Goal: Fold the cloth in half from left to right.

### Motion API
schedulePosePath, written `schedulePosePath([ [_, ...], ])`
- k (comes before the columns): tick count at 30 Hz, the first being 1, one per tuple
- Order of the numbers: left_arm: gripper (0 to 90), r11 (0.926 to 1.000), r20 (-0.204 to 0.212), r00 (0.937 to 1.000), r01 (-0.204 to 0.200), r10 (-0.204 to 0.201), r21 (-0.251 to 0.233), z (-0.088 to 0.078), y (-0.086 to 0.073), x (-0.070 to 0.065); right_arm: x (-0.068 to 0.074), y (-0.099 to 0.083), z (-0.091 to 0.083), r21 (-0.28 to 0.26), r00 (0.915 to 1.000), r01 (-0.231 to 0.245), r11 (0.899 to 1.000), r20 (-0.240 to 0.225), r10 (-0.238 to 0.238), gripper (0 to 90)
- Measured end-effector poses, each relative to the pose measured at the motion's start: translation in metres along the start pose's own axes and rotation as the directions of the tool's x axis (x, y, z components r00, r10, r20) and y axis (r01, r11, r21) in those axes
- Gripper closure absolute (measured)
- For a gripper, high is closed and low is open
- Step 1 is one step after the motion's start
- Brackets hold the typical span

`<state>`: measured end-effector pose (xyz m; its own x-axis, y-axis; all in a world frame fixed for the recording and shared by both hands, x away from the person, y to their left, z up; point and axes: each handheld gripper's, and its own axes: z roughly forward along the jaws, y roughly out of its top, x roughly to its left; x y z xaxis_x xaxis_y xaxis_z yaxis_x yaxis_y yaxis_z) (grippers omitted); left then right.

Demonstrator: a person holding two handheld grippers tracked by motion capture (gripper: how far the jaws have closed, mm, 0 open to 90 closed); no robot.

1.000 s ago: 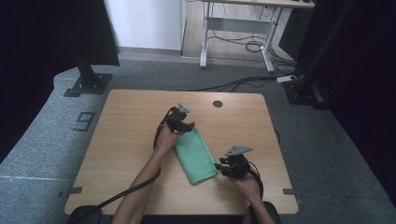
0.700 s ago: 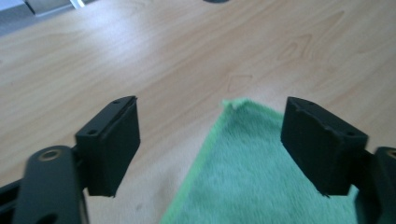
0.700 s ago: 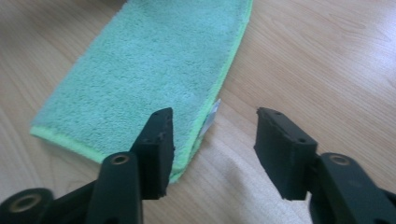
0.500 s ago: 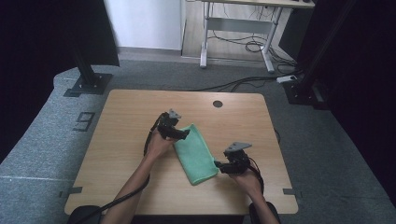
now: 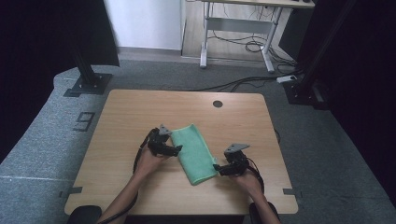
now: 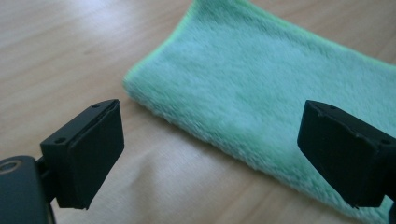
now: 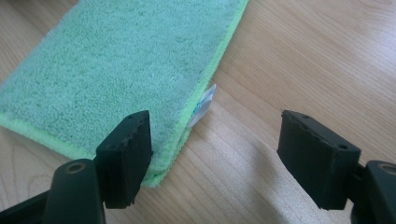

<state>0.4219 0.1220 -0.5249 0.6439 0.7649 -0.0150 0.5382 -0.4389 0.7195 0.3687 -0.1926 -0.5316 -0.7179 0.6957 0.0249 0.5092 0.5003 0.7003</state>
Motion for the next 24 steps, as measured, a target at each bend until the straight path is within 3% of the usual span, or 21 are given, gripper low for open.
schedulePosePath([
  [11,6.3,0.9961,-0.024,0.9988,-0.041,0.043,0.078,0.013,-0.013,-0.01,-0.002,-0.009,0.004,0.027,0.9996,0.026,0.999,-0.006,-0.026,25.8],
  [17,4.9,0.9968,-0.017,0.9995,-0.025,0.027,0.076,0.015,-0.015,-0.005,0.001,-0.01,0.007,0.038,0.9996,0.017,0.999,-0.022,-0.016,25.0],
  [24,4.6,0.9972,-0.009,1.0,0.004,-0.003,0.075,0.013,-0.018,0.006,0.015,-0.007,0.011,0.039,0.9983,0.045,0.998,-0.04,-0.043,22.9],
])
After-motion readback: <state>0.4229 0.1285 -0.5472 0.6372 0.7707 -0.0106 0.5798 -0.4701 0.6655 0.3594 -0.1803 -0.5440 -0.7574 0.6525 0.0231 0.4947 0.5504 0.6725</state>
